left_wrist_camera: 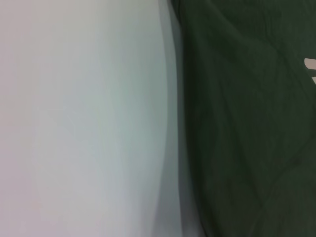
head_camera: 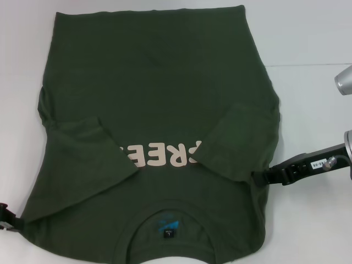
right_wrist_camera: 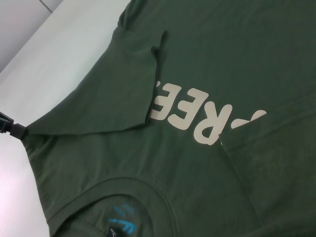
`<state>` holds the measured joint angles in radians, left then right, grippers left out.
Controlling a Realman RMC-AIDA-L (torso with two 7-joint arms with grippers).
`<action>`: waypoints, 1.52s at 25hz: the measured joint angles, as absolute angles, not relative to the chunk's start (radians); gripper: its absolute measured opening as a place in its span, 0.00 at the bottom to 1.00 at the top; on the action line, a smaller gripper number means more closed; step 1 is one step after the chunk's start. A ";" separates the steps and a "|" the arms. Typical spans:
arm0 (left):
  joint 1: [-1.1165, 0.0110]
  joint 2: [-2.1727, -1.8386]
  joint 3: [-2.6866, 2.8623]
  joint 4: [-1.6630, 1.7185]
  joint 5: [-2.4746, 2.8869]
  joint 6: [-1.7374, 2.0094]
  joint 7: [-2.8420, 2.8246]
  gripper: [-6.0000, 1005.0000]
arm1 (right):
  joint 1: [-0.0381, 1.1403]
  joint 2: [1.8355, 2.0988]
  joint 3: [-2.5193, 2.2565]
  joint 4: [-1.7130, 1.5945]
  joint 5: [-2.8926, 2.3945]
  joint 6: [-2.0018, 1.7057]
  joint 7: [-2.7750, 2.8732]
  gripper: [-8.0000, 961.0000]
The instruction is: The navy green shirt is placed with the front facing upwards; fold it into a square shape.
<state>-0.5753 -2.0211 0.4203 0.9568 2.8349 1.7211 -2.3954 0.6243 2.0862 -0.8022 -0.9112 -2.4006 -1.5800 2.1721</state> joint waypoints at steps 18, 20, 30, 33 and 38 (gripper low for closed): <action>-0.497 -2.043 0.315 0.853 2.604 1.721 -1.711 0.01 | 0.431 2.088 -0.766 -0.901 -2.173 -1.578 1.819 0.05; -0.489 -2.042 0.286 0.838 2.600 1.722 -1.612 0.01 | 0.395 2.087 -0.739 -0.871 -2.121 -1.584 1.721 0.05; -0.447 -2.041 0.241 0.825 2.618 1.814 -1.346 0.01 | 0.326 2.087 -0.534 -0.666 -2.082 -1.659 1.348 0.05; -0.430 -2.044 0.239 0.833 2.618 1.846 -1.290 0.01 | 0.300 2.090 -0.504 -0.647 -2.082 -1.687 1.282 0.05; -0.382 -2.056 0.238 0.865 2.620 1.948 -1.142 0.01 | 0.243 2.091 -0.426 -0.629 -2.082 -1.764 1.188 0.05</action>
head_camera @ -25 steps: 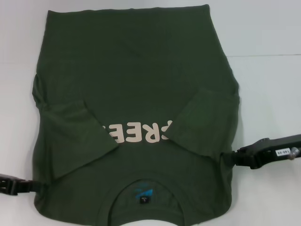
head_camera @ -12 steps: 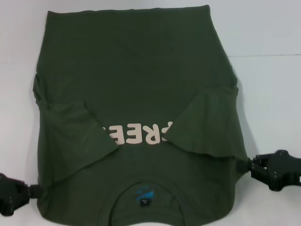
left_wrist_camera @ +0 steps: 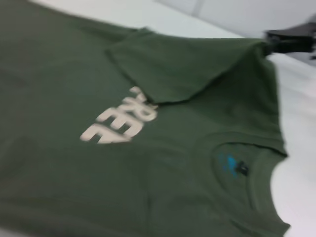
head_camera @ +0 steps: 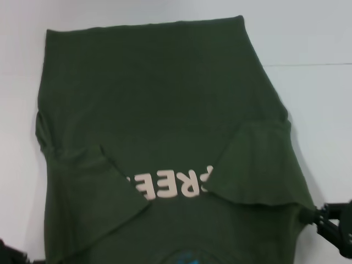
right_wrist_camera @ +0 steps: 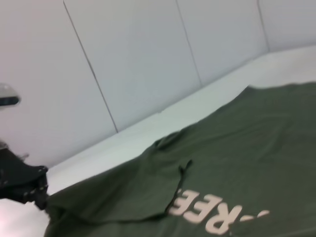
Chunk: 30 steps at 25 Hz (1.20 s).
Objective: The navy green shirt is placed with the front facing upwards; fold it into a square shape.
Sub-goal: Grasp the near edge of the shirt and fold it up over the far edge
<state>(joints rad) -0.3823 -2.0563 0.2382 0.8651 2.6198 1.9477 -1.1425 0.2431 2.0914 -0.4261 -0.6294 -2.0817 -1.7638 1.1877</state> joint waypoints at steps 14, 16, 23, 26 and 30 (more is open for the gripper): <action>-0.323 -2.055 0.214 0.940 2.623 2.049 -1.050 0.01 | 0.122 2.088 -0.351 -0.583 -2.087 -1.839 1.037 0.05; -0.329 -2.050 0.177 0.925 2.615 2.043 -1.050 0.01 | 0.133 2.088 -0.349 -0.582 -2.087 -1.837 1.037 0.05; -0.314 -2.047 0.096 0.871 2.588 2.000 -1.019 0.01 | 0.167 2.088 -0.304 -0.581 -2.083 -1.836 1.036 0.05; -0.305 -2.050 0.063 0.858 2.584 1.989 -1.006 0.01 | 0.176 2.086 -0.273 -0.581 -2.082 -1.842 1.035 0.05; -0.304 -2.047 -0.037 0.834 2.563 1.990 -0.986 0.01 | 0.187 2.085 -0.220 -0.581 -2.081 -1.851 1.027 0.05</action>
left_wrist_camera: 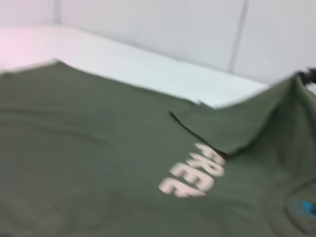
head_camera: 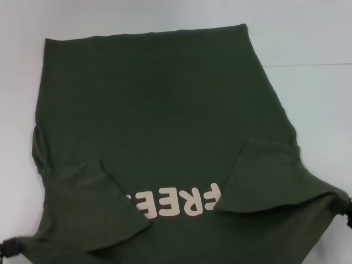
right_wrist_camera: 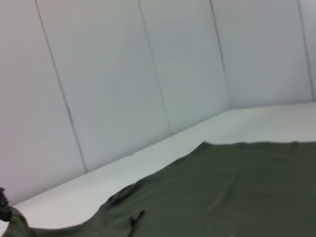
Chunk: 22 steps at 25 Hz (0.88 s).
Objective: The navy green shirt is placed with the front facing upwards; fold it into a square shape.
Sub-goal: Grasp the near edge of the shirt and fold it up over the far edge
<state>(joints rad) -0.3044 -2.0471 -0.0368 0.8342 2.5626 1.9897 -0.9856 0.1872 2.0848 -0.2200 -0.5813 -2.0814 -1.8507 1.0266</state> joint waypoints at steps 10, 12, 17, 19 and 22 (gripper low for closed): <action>-0.287 -2.050 -0.087 0.806 2.500 1.992 -0.966 0.01 | 0.193 2.086 -0.122 -0.579 -2.082 -1.865 1.016 0.05; -0.282 -2.050 -0.103 0.801 2.480 1.996 -0.964 0.01 | 0.191 2.085 -0.093 -0.573 -2.082 -1.871 1.014 0.05; -0.272 -2.054 -0.113 0.786 2.418 2.018 -0.947 0.01 | 0.192 2.085 -0.032 -0.569 -2.081 -1.902 1.011 0.05; -0.272 -2.056 -0.113 0.778 2.410 2.020 -0.938 0.01 | 0.195 2.087 -0.026 -0.569 -2.081 -1.904 1.011 0.05; -0.265 -2.059 -0.114 0.766 2.375 2.022 -0.929 0.01 | 0.196 2.090 0.001 -0.560 -2.080 -1.904 1.009 0.05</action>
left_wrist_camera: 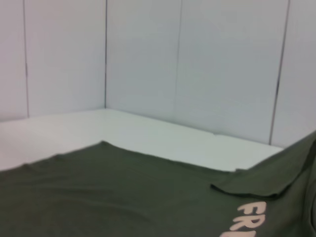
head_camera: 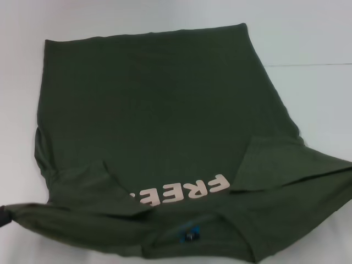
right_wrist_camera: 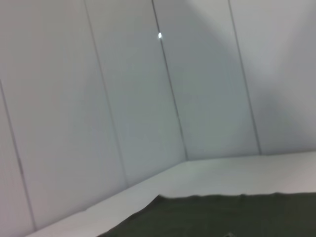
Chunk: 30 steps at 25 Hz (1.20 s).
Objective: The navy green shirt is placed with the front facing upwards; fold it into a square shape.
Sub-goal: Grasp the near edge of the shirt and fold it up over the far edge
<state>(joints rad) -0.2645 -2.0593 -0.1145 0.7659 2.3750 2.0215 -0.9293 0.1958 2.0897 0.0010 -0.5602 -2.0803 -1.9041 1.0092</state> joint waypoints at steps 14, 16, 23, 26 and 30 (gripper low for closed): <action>-0.245 -2.071 -0.123 0.742 2.300 2.018 -0.915 0.01 | 0.213 2.085 0.121 -0.521 -2.078 -1.888 1.042 0.05; -0.257 -2.071 -0.125 0.729 2.295 1.997 -0.927 0.01 | 0.231 2.083 0.123 -0.517 -2.079 -1.847 1.086 0.05; -0.340 -2.067 -0.123 0.629 2.293 1.829 -0.942 0.01 | 0.326 2.081 0.078 -0.517 -2.086 -1.693 1.208 0.05; -0.390 -2.066 -0.119 0.603 2.293 1.731 -0.969 0.01 | 0.377 2.081 0.059 -0.517 -2.087 -1.623 1.268 0.05; -0.447 -2.070 -0.124 0.588 2.282 1.608 -0.991 0.01 | 0.446 2.082 0.042 -0.517 -2.087 -1.523 1.315 0.05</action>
